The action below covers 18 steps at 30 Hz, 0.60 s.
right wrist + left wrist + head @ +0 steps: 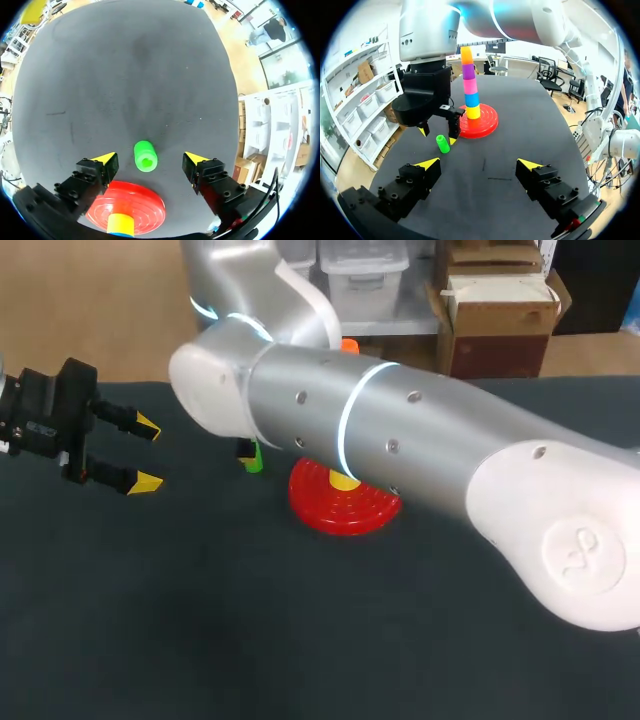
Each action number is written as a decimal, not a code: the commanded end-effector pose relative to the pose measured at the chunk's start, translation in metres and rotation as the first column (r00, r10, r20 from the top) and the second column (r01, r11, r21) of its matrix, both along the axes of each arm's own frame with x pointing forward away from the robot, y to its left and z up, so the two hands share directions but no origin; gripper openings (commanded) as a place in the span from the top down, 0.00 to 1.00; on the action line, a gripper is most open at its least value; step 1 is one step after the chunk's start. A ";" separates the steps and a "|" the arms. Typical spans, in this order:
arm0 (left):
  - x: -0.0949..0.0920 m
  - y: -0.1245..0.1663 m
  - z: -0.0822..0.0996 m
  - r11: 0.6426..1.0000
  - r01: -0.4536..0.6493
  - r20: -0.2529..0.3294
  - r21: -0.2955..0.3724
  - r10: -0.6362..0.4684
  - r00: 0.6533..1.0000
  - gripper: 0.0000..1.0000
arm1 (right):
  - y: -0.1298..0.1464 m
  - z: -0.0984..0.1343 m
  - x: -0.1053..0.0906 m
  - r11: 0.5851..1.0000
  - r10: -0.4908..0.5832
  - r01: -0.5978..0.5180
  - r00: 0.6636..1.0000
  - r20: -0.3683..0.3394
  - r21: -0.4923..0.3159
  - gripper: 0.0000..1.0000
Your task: Pick up and stack the cylinders on the red base in this order: pink,purple,orange,green
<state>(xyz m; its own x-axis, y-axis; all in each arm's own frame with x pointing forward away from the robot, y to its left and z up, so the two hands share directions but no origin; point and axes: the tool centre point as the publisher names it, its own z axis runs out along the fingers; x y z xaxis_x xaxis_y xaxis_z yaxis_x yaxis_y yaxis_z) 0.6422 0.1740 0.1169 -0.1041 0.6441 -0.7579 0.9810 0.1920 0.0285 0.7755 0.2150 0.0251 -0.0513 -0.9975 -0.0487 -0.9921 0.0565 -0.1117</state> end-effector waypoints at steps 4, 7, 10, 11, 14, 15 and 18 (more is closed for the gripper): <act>0.000 0.001 -0.001 1.000 0.003 0.001 -0.002 -0.003 1.000 0.00 | 0.007 -0.004 0.011 1.000 0.002 -0.001 0.979 -0.204 0.002 0.23; 0.000 0.001 -0.001 1.000 0.003 0.001 -0.002 -0.003 1.000 0.00 | 0.007 -0.007 0.008 1.000 0.003 -0.002 0.978 -0.210 0.002 0.24; 0.000 0.001 -0.001 1.000 0.003 0.001 -0.002 -0.003 1.000 0.00 | 0.007 -0.008 0.008 1.000 0.004 -0.003 0.977 -0.215 0.002 0.27; 0.000 0.001 -0.001 1.000 0.003 0.001 -0.002 -0.003 1.000 0.00 | 0.008 -0.008 0.008 1.000 0.004 -0.004 0.977 -0.215 0.002 0.28; 0.000 0.001 -0.001 1.000 0.003 0.001 -0.002 -0.003 1.000 0.00 | 0.008 -0.009 0.010 1.000 0.004 -0.004 0.977 -0.212 0.001 0.48; 0.000 0.001 -0.001 1.000 0.003 0.001 -0.002 -0.003 1.000 0.00 | 0.008 -0.009 0.010 1.000 0.004 -0.004 0.977 -0.211 0.001 0.54; 0.000 0.001 -0.001 1.000 0.003 0.001 -0.002 -0.003 1.000 0.00 | 0.007 -0.009 0.012 1.000 0.002 -0.002 0.979 -0.204 0.000 0.81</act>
<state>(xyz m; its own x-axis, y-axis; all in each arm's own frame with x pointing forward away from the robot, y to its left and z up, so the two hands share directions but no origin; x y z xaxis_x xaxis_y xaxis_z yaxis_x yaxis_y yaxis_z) 0.6422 0.1740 0.1169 -0.1041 0.6441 -0.7579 0.9810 0.1920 0.0285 0.7770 0.2159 0.0171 -0.0562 -0.9972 -0.0484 -0.9908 0.0617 -0.1202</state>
